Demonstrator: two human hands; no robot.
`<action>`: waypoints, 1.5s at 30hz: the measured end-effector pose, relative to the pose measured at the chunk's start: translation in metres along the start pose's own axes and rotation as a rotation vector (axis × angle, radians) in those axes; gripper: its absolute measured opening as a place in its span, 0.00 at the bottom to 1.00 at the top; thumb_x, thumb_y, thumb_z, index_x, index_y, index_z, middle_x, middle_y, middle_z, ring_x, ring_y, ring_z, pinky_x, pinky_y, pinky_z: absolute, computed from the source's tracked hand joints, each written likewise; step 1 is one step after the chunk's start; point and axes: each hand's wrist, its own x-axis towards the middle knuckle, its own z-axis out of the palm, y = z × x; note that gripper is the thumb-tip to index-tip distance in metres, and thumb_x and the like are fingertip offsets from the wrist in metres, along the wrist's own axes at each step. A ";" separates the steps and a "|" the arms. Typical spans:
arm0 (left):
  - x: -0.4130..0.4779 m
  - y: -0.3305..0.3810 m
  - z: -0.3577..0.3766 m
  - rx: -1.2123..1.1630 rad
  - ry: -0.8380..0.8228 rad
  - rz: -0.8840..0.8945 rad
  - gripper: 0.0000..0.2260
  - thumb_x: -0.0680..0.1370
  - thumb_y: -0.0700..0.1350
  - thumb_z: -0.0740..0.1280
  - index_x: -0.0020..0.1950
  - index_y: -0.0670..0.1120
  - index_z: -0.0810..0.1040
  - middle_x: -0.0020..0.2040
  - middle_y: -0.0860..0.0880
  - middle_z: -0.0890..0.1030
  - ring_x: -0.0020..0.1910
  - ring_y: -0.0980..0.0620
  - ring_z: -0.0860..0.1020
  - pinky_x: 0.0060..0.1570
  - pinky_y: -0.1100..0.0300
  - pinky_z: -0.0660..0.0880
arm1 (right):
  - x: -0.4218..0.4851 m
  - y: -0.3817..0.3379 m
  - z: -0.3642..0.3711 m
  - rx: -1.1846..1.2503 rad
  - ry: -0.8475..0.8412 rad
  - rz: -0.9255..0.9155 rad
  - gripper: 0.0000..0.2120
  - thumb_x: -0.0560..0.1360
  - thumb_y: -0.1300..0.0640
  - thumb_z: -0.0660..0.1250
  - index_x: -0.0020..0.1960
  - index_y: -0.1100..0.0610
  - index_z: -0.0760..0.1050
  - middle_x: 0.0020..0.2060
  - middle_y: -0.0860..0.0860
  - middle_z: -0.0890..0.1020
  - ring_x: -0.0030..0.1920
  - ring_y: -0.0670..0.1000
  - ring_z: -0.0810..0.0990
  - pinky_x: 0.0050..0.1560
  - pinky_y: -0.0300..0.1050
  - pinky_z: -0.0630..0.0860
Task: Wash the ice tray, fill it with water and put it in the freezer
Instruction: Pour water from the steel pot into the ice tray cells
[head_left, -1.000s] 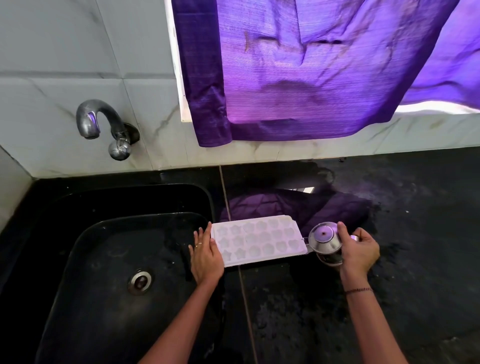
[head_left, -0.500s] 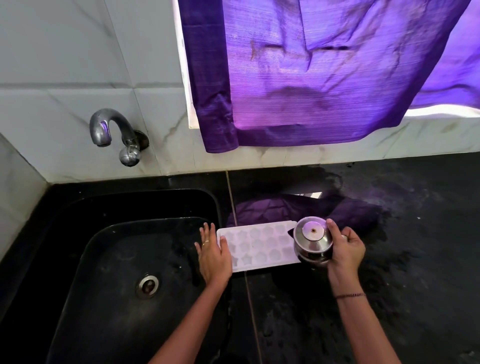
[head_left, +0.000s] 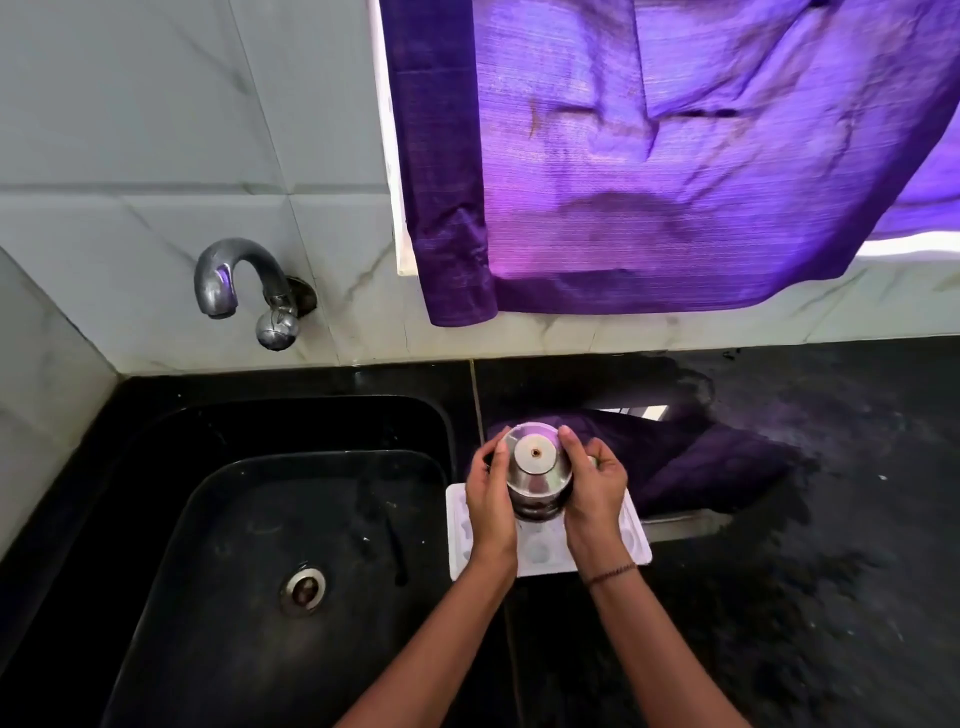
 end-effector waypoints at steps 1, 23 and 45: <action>0.002 0.002 0.001 -0.024 0.025 0.005 0.06 0.80 0.42 0.62 0.53 0.47 0.77 0.51 0.48 0.81 0.51 0.53 0.79 0.44 0.69 0.76 | 0.002 0.000 0.005 -0.017 -0.017 -0.001 0.20 0.71 0.60 0.73 0.31 0.54 0.62 0.28 0.52 0.66 0.33 0.50 0.66 0.36 0.43 0.69; 0.113 -0.011 0.009 0.057 0.125 -0.025 0.06 0.79 0.40 0.63 0.55 0.43 0.77 0.46 0.52 0.80 0.44 0.58 0.78 0.39 0.72 0.75 | 0.082 0.033 0.061 -0.008 -0.182 0.178 0.05 0.74 0.60 0.69 0.49 0.58 0.82 0.44 0.52 0.84 0.48 0.50 0.82 0.54 0.46 0.78; 0.094 -0.011 -0.042 0.496 0.053 0.090 0.15 0.80 0.43 0.62 0.67 0.51 0.72 0.67 0.50 0.74 0.67 0.53 0.70 0.61 0.62 0.66 | 0.091 0.022 -0.010 -0.726 -0.316 -0.381 0.13 0.77 0.54 0.66 0.61 0.56 0.73 0.57 0.51 0.74 0.59 0.49 0.74 0.63 0.44 0.70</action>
